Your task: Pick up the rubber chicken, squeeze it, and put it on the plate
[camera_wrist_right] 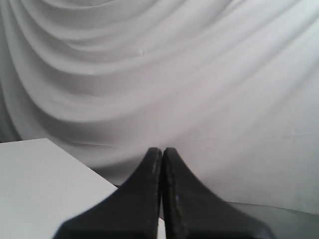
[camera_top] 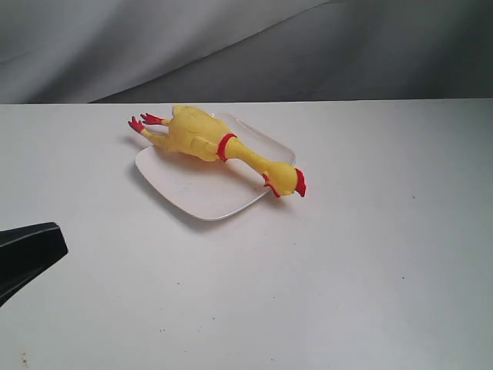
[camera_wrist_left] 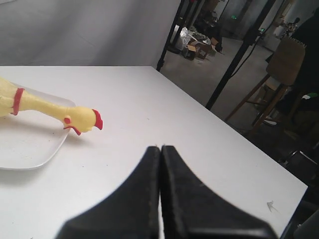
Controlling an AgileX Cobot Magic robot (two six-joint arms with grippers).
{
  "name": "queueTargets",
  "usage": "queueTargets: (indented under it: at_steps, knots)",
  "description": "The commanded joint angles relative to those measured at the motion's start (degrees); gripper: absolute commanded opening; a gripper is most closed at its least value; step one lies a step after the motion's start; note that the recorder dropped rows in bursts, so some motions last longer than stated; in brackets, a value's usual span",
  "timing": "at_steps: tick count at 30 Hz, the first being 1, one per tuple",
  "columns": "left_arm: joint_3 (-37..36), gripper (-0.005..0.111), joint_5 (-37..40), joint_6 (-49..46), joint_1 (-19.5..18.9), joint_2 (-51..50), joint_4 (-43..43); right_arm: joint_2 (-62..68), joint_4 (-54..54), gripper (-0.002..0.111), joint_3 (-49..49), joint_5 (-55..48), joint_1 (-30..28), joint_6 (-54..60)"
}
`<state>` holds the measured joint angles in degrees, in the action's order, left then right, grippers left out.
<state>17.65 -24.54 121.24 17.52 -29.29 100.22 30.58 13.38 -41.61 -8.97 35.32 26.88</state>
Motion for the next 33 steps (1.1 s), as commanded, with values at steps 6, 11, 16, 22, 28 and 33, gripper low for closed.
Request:
queueTargets:
  at_steps: [6, 11, 16, 22, 28, 33]
  knots:
    - [-0.1, 0.001, 0.1, 0.9, 0.1, 0.3, -0.3, -4.6, 1.8, 0.0, 0.4, -1.9, -11.8, -13.7]
    - [-0.1, 0.001, 0.1, 0.9, 0.1, 0.3, -0.3, -15.5, -5.9, 0.0, 0.4, -14.5, -29.9, -19.6]
    - [-0.1, 0.001, 0.1, 0.9, 0.1, 0.3, -0.3, -24.5, -7.0, 0.0, 0.4, -16.1, -36.5, -19.9]
    - [-0.1, 0.001, 0.1, 0.9, 0.1, 0.3, -0.3, -28.1, -7.8, 0.0, 1.7, -20.4, -38.0, -20.2]
    - [-0.1, 0.001, 0.1, 0.9, 0.1, 0.3, -0.3, -28.4, -7.8, 0.0, 10.9, -19.3, -38.1, -24.9]
    - [-0.1, 0.001, 0.1, 0.9, 0.1, 0.3, -0.3, -28.4, -7.0, 0.0, 18.7, -15.6, -38.1, -25.2]
